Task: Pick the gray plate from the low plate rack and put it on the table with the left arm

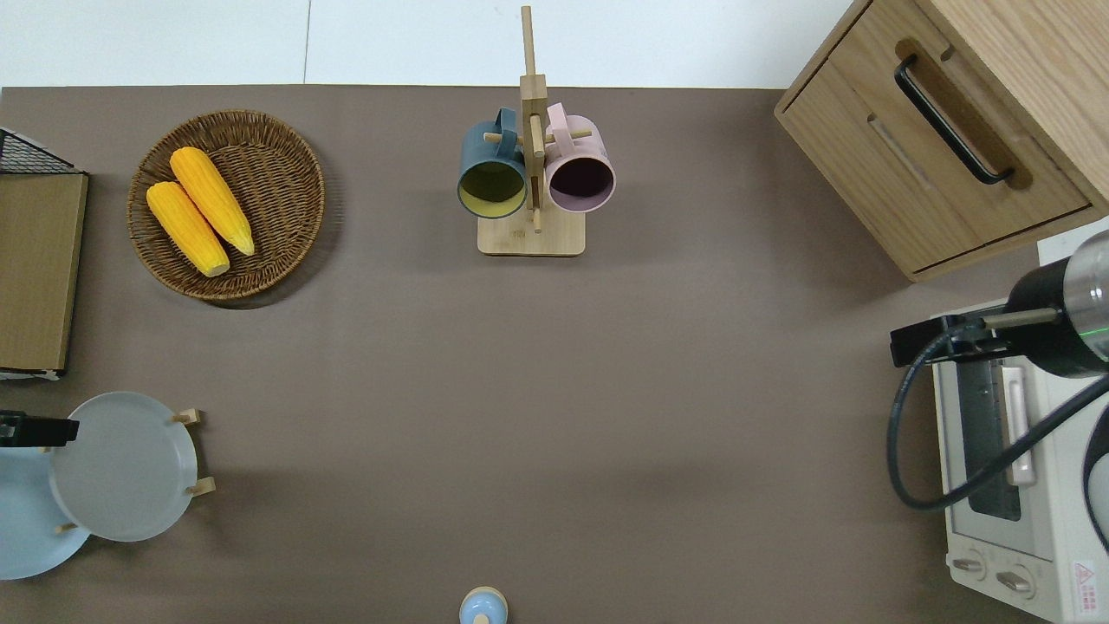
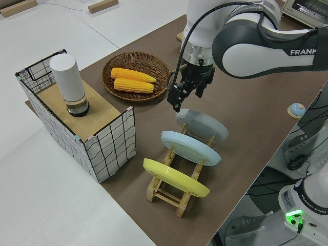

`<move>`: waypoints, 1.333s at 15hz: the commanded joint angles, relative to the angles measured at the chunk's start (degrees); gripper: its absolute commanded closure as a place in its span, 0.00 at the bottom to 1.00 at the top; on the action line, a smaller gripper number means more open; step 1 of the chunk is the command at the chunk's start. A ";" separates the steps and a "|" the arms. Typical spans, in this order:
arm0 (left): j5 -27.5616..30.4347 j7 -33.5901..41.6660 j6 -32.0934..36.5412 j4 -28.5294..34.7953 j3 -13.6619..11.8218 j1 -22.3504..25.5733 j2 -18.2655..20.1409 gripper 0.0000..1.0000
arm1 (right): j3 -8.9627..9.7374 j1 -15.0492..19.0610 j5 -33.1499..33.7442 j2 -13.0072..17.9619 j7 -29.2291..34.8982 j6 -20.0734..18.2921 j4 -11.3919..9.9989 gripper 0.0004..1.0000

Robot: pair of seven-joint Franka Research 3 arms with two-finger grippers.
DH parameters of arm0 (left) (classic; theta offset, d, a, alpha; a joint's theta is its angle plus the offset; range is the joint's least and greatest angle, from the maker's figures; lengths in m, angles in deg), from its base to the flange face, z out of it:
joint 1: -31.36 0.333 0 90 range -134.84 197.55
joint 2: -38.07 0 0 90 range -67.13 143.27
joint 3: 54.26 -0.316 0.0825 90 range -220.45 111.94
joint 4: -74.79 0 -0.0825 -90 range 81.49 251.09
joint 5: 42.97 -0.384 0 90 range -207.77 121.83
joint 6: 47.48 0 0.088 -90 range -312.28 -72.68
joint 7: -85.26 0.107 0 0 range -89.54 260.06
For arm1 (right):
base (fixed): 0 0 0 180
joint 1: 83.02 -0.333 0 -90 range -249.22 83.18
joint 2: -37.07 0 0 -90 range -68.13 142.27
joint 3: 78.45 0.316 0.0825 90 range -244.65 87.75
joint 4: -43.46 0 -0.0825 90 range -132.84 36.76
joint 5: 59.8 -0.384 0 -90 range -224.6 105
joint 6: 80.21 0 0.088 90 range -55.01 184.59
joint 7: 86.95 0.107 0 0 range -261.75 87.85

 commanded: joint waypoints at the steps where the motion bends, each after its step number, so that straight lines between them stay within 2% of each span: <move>1: -0.81 -1.21 -5.80 7.10 0.12 0.02 3.56 0.01 | 0.29 0.41 -0.43 0.14 -0.08 -0.83 0.35 0.01; 7: -0.81 -1.30 -11.43 12.20 0.12 0.72 3.66 0.02 | 0.38 0.41 -0.43 0.14 -0.08 -0.83 0.35 0.01; 11: -0.81 -1.21 -11.79 12.91 0.12 0.90 3.57 0.02 | 0.29 0.41 -0.43 0.14 0.01 -0.83 0.35 0.01; 12: -0.81 -1.21 -11.79 13.17 0.12 0.90 3.57 0.05 | 0.38 0.41 -0.43 0.14 0.01 -0.83 0.35 0.01; 14: -0.81 -1.21 -11.79 13.44 0.12 0.90 3.57 0.19 | 0.38 0.41 -0.43 0.14 0.01 -0.83 0.35 0.01; 18: -0.81 -1.21 -11.70 13.70 0.12 0.90 3.66 0.53 | 0.38 0.41 -0.43 0.14 0.01 -0.83 0.35 0.01; 19: -0.81 -1.13 -11.53 13.70 0.12 0.90 3.57 0.68 | 0.29 0.41 -0.43 0.14 0.01 -0.83 0.35 0.01; 20: -0.81 -1.13 -11.53 13.70 0.12 0.90 3.66 0.77 | 0.29 0.41 -0.43 0.14 0.01 -0.83 0.35 0.01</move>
